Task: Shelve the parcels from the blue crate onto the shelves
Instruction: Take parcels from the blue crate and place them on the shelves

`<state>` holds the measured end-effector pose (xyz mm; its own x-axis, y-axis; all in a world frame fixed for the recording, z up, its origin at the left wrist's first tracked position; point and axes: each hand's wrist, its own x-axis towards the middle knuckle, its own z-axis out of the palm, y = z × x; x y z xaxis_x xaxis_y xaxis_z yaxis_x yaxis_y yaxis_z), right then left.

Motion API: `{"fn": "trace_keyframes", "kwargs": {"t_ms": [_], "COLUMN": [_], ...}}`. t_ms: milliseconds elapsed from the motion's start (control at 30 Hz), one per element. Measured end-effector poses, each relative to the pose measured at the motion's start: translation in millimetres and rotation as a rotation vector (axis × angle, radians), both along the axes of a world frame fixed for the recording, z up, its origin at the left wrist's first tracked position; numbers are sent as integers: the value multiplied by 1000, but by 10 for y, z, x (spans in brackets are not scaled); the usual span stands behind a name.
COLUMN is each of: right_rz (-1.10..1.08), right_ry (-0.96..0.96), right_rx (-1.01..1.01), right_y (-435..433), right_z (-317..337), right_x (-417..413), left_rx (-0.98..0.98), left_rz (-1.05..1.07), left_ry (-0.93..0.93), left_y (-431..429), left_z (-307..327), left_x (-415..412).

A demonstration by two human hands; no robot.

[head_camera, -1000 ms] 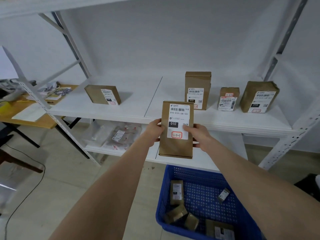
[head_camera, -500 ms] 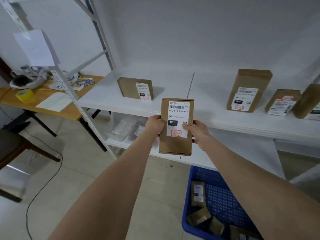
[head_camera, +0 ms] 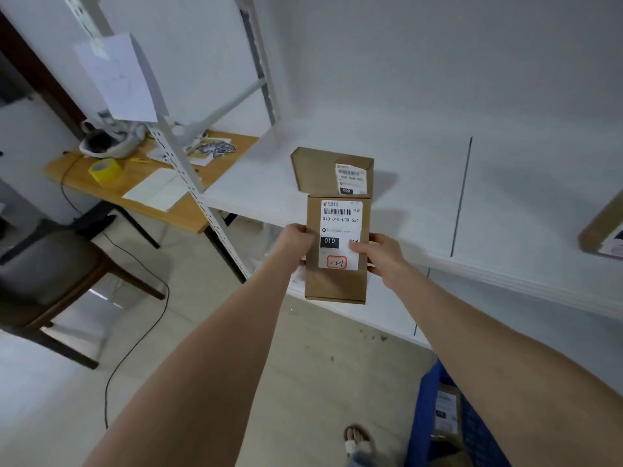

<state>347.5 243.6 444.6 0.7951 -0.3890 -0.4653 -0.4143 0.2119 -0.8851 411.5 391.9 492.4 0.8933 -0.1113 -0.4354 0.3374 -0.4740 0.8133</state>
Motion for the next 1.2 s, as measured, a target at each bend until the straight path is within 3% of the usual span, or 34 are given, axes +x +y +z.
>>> {"fn": "trace_keyframes", "kwargs": {"t_ms": [533, 867, 1200], "right_rz": [43, -180, -356], "right_ry": [-20, -17, -25], "right_rx": [-12, -39, -43], "right_y": [472, 1006, 1509], "right_z": [336, 410, 515], "right_x": [1662, 2304, 2495], "left_rx": [26, -23, -60], "left_rz": [-5, -278, -414], "left_ry": [6, 10, -8], "left_y": [494, 899, 1262], "left_z": [317, 347, 405], "left_x": [1720, 2752, 3088]}}
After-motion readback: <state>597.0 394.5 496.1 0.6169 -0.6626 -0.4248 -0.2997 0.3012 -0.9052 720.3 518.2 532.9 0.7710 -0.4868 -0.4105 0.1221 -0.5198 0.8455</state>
